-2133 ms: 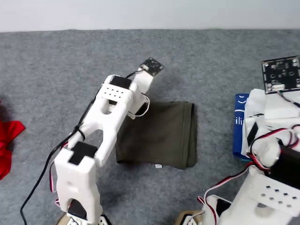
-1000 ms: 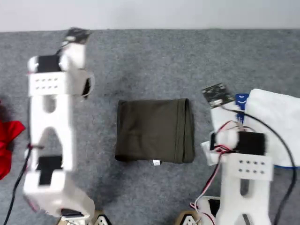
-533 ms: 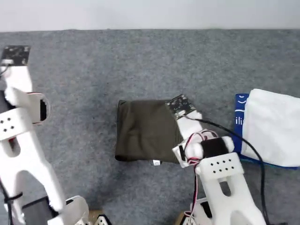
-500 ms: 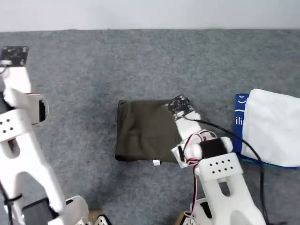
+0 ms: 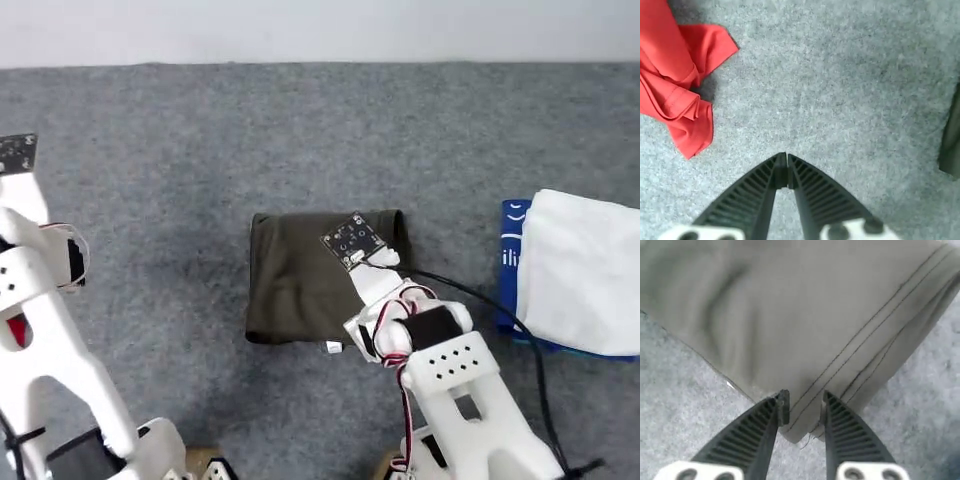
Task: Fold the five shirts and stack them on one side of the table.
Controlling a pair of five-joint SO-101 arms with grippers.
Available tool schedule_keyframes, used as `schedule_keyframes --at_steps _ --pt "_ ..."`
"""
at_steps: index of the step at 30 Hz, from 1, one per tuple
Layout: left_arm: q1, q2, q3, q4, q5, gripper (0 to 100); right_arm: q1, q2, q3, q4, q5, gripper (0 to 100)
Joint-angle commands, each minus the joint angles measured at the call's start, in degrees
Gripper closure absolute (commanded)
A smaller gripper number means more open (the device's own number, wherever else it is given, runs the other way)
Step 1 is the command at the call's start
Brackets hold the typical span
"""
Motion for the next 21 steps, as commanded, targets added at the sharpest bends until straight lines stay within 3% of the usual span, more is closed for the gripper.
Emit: schedule_keyframes --at_steps 1,10,14,21 --pt "-0.2 -1.7 0.1 1.0 -0.9 99 -0.1 4.2 -0.7 -1.5 -0.1 89.0" --pt "-0.2 -1.7 0.7 0.5 -0.9 99 0.2 16.9 -6.2 -2.2 -0.1 89.8" --pt "-0.2 -1.7 0.7 0.6 -0.9 99 0.2 17.5 -7.6 -2.1 0.0 98.6" --pt "-0.2 -1.7 0.7 0.6 -0.9 99 0.2 17.5 -9.1 0.8 1.9 99.0"
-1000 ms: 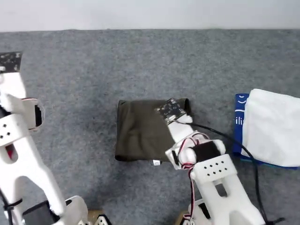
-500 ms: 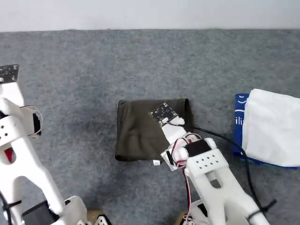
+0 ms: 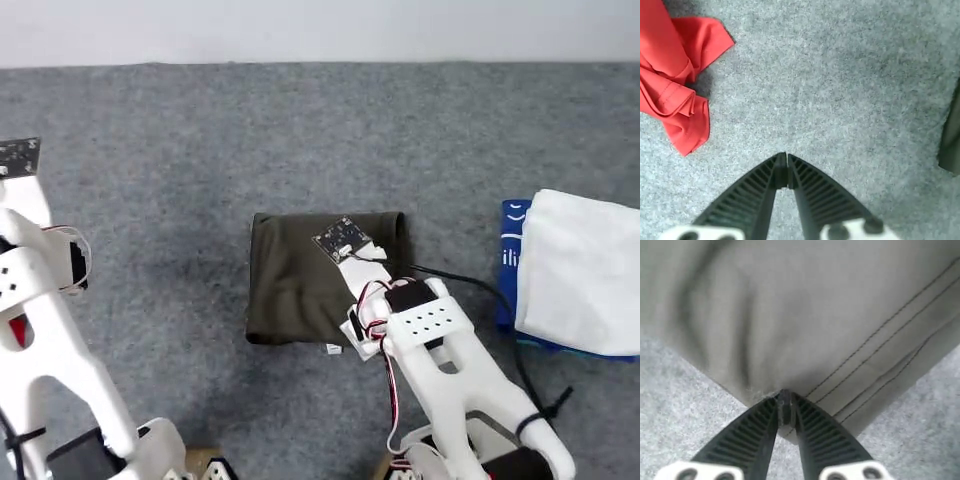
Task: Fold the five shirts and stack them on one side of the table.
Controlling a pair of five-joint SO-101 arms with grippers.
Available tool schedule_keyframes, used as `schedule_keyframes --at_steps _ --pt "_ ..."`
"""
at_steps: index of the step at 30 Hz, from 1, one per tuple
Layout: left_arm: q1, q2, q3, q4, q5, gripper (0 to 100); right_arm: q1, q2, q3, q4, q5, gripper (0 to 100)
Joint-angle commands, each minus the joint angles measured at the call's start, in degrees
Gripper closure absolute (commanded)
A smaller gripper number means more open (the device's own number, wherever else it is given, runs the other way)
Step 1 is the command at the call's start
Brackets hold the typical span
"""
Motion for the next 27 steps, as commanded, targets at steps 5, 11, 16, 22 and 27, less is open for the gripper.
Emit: schedule_keyframes --at_steps 5,11,16,22,27 --pt "-0.2 -1.7 0.0 0.6 -0.9 99 3.6 0.1 -8.4 8.0 6.2 99.0" --pt "-0.2 -1.6 0.0 0.6 -1.0 99 5.2 0.6 -13.3 15.5 6.1 87.2" --pt "-0.2 -1.6 0.0 0.6 -1.0 99 0.1 0.7 -13.3 15.9 6.0 86.8" --pt "-0.2 -1.6 0.0 0.6 -1.0 99 -1.8 1.3 -12.3 14.6 6.2 88.3" --pt "-0.2 -1.6 0.0 0.9 -1.0 99 -1.9 6.3 -9.8 12.4 6.3 88.3"
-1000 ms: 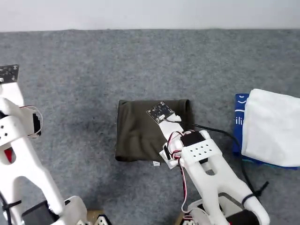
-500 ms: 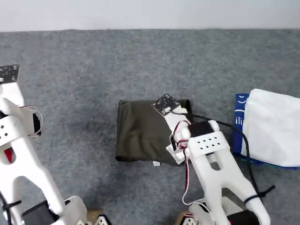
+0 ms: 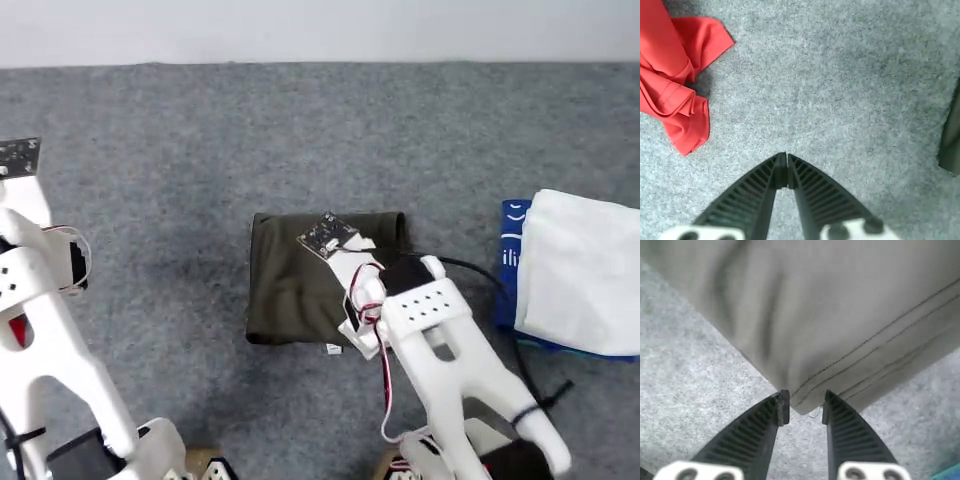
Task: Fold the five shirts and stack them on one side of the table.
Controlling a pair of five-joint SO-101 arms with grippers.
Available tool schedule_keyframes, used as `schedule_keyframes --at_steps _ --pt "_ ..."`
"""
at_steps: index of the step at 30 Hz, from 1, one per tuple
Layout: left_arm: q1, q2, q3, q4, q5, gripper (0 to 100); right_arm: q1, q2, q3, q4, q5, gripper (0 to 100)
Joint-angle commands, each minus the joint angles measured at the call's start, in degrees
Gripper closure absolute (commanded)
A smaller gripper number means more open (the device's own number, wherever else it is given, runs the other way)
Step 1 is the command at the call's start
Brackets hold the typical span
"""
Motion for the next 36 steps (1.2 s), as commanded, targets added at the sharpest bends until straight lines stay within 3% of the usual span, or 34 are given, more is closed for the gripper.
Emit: schedule_keyframes --at_steps 1,10,15,20,28,36 --pt "-0.3 -1.7 0.0 0.9 -1.0 99 -0.5 3.1 -0.2 -1.7 0.4 88.3" --pt "-0.3 -1.9 0.0 1.0 -0.9 99 -0.4 11.1 -0.3 -6.4 0.4 88.9" --pt "-0.3 -1.7 0.0 1.0 -0.9 99 -0.4 11.7 -1.0 -6.2 0.4 99.4" --pt "-0.3 -1.7 0.0 1.0 -0.9 99 -0.3 11.6 -1.4 -5.0 1.0 99.0" --pt "-0.3 -1.7 0.0 1.0 -0.9 99 8.6 2.4 -6.8 3.4 11.6 99.0" --pt "-0.2 -1.7 0.0 0.9 -0.9 99 18.4 4.7 -10.3 2.9 22.7 99.0"
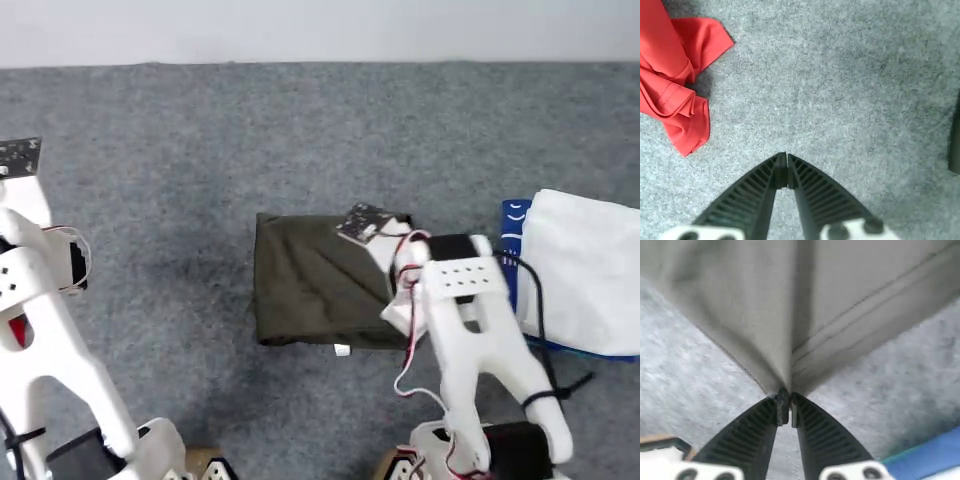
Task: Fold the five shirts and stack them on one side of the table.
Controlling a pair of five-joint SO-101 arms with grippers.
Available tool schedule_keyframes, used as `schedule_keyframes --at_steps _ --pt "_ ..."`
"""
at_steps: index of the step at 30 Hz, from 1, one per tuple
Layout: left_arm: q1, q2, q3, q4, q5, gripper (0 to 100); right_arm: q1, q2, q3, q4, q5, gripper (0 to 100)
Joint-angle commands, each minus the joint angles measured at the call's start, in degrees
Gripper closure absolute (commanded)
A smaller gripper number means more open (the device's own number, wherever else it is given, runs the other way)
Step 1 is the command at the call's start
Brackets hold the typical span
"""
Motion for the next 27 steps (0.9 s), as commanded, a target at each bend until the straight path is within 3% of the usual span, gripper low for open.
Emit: schedule_keyframes --at_steps 1,4,9,11,18,27 --pt "-0.2 -1.7 0.1 0.8 -0.5 99 2.4 1.5 -4.2 -0.6 2.0 99.0" --pt "-0.2 -1.7 1.5 0.7 -0.5 99 2.1 2.7 -5.8 0.3 0.4 97.5" --pt "-0.2 -1.7 3.5 0.6 -0.5 99 2.2 1.5 -13.7 6.5 -9.8 75.3" --pt "-0.2 -1.7 3.6 0.6 -0.5 99 2.4 1.4 -16.8 6.5 -14.5 71.2" --pt "-0.3 -2.1 3.6 0.6 -0.5 99 0.7 8.0 -18.2 -2.0 -23.7 71.3" --pt "-0.4 -2.1 3.6 0.6 -0.5 99 -8.0 27.6 -24.4 -4.3 -36.2 71.4"
